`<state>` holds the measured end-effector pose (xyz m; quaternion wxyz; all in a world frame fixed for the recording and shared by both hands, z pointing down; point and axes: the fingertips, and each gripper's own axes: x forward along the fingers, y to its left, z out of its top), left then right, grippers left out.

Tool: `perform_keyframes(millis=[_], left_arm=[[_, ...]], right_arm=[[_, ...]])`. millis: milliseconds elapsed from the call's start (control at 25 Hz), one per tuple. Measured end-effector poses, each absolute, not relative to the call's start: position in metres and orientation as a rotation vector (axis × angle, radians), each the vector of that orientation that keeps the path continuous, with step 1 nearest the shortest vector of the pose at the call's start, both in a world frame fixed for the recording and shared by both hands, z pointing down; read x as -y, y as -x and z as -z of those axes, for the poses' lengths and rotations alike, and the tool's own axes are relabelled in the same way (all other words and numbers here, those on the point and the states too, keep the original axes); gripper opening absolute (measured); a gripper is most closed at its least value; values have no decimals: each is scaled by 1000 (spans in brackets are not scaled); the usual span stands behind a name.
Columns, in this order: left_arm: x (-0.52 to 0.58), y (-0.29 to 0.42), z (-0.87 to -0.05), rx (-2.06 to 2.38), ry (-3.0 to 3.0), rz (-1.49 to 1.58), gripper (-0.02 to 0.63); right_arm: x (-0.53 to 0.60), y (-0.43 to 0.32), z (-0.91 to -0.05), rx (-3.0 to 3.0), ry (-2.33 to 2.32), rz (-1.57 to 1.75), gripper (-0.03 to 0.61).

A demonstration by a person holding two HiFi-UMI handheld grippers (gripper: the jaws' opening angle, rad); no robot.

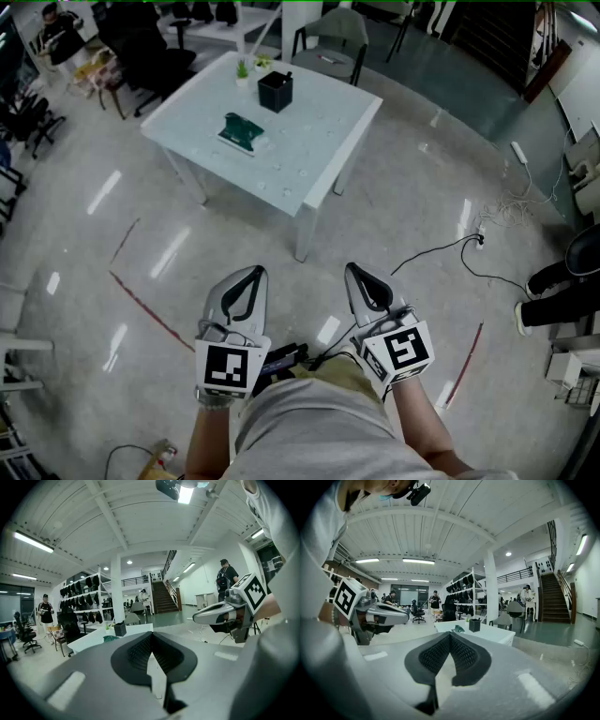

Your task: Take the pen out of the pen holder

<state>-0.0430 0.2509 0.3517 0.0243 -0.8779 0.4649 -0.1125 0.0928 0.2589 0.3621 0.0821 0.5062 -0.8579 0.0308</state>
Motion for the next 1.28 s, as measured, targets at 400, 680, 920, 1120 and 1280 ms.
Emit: perform_keyframes(millis=[400,680,920,1120,1280], left_arm=[[-248,45,-353,-1425,2723,350,14],[-249,49,-353,-1406,2728,339,14],[-253,56,-353,-1389,2739,324,14],[-261,65,-351,-1358,2733,314,14],[-267,71,-346,-1369,2727,287,14]], right_arm=[[-257,-90,-364,2556,-1513,-90,0],[-258,-84,-361,2573,-1549,-140,2],[-262,-78,-362,2571,-1576,-146,79],[-269,-74,-359,2556,-1614,-135,89],[-275,-70,-358,2550,-1609,-130,91]])
